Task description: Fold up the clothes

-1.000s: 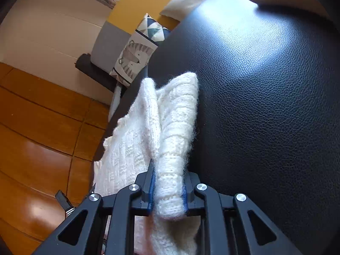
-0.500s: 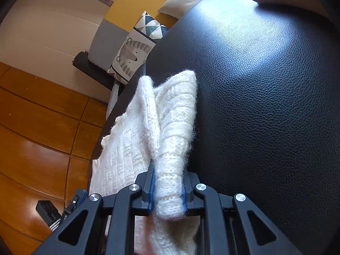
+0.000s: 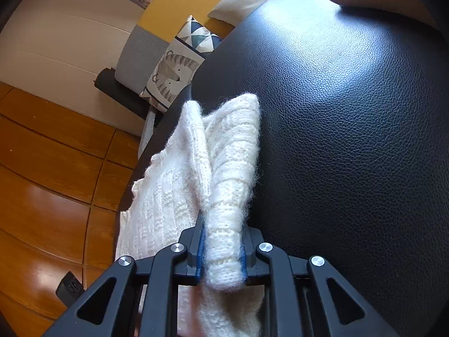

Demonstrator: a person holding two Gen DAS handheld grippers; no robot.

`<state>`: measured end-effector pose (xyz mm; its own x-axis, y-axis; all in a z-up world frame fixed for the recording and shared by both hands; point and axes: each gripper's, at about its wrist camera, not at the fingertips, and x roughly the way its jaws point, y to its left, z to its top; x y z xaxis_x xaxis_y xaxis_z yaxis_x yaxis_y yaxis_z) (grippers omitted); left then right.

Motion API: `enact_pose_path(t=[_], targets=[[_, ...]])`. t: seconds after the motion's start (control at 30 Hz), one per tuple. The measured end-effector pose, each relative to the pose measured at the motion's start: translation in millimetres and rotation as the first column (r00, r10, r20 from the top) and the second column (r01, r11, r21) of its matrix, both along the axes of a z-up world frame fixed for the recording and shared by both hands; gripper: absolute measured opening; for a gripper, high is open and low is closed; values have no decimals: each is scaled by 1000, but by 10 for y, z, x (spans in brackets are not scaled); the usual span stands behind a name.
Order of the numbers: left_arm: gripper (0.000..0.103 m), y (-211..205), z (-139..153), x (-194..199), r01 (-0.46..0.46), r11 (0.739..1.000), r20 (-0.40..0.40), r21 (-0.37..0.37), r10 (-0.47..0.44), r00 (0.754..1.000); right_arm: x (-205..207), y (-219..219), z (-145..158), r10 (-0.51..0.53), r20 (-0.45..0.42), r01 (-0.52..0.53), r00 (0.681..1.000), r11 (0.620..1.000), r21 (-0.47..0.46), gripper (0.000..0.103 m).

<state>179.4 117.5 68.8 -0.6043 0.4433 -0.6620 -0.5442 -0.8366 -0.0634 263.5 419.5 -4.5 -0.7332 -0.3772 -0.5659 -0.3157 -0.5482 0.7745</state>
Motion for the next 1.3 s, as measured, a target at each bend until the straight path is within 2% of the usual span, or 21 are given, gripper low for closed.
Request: enact_pose_path(t=[0.07, 0.23, 0.4, 0.6, 0.67, 0.8, 0.9, 0.97, 1.0, 1.1, 1.3], targets=[[3, -18, -9, -26, 3, 1000, 9, 14, -3, 1000, -7, 4, 12, -7, 4, 7, 1000, 998, -59, 17], [3, -107, -41, 10, 7, 999, 20, 53, -8, 1000, -18, -46, 278, -13, -88, -3, 996, 983, -185, 16], [3, -172, -66, 6, 12, 996, 27, 93, -15, 1000, -192, -332, 709, 61, -192, -111, 980, 959, -260, 16], [3, -259, -66, 4, 20, 989, 39, 146, -25, 999, -596, -897, 1026, 155, -250, -236, 956, 912, -335, 16], [3, -341, -26, 32, 19, 987, 33, 161, -25, 999, -756, -1113, 1047, 186, -247, -269, 951, 893, -361, 16], [3, -630, 138, 244, 5, 989, -75, 149, 6, 997, -1027, -1558, 1034, 256, -214, -323, 943, 863, -389, 16], [7, -909, 94, 359, -44, 996, -128, 82, 54, 990, -1161, -1855, 1012, 302, -181, -351, 936, 848, -398, 16], [8, -1003, -65, 329, -74, 996, -84, 40, 77, 993, -1245, -2051, 999, 330, -160, -367, 930, 840, -399, 16], [8, -1064, -172, 280, -84, 995, -36, 50, 85, 996, -1293, -2154, 994, 343, -151, -374, 927, 838, -398, 16], [9, -1209, -250, 251, -93, 984, 0, 154, 94, 996, -1420, -2425, 965, 379, -132, -399, 916, 826, -398, 16], [9, -1230, -317, 304, -74, 980, -24, 185, 80, 997, -1609, -2965, 808, 453, -49, -439, 890, 824, -357, 16]])
